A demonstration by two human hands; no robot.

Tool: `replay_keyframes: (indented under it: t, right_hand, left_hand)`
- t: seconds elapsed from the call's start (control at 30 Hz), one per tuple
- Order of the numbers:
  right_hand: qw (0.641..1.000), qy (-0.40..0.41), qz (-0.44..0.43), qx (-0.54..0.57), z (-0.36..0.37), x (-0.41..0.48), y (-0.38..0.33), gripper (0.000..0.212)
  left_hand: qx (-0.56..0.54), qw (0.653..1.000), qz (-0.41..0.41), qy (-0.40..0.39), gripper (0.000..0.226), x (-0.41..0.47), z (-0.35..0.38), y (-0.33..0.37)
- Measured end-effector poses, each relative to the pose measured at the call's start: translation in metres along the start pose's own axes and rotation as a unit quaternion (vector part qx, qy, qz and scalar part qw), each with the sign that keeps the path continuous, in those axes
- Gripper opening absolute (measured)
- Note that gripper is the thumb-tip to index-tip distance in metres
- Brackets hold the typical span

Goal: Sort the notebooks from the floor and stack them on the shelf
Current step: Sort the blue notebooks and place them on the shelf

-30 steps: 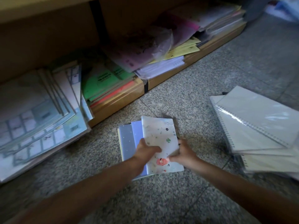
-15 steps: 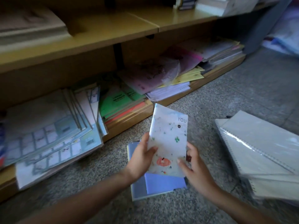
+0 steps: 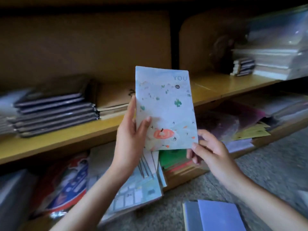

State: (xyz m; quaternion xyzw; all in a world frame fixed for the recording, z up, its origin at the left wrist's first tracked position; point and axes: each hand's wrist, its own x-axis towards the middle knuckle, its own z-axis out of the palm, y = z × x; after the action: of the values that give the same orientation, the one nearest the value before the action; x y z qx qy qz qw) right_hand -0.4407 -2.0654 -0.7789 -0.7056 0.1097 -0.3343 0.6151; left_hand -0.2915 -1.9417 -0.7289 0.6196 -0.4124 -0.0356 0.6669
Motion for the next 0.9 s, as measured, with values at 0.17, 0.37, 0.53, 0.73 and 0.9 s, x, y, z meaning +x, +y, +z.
replay_keyframes:
  t: [0.17,0.37,0.53,0.73,0.9]
  right_hand:
    - [1.0,-0.016,0.021,-0.01,0.037,0.053,-0.029,0.023]
    - [0.992,0.033,0.117,-0.029,0.065,0.121,-0.037,0.021]
    - [0.987,0.07,0.081,-0.117,0.08,0.156,-0.029,0.013]
    - [0.909,-0.037,-0.071,-0.409,0.082,0.152,-0.027,0.03]
    - [0.8,-0.001,-0.177,-0.573,0.085,0.141,-0.022,0.054]
  left_hand:
    - [-0.003,0.993,-0.059,0.1,0.058,0.028,-0.04,0.008]
    - [0.157,0.977,-0.113,0.094,0.052,0.029,-0.051,0.005]
    - [0.52,0.85,0.074,0.05,0.052,0.02,-0.04,-0.014]
    - [0.669,0.728,0.143,-0.05,0.052,0.039,-0.042,-0.031]
    - [0.691,0.711,0.12,-0.055,0.057,0.042,-0.039,-0.044]
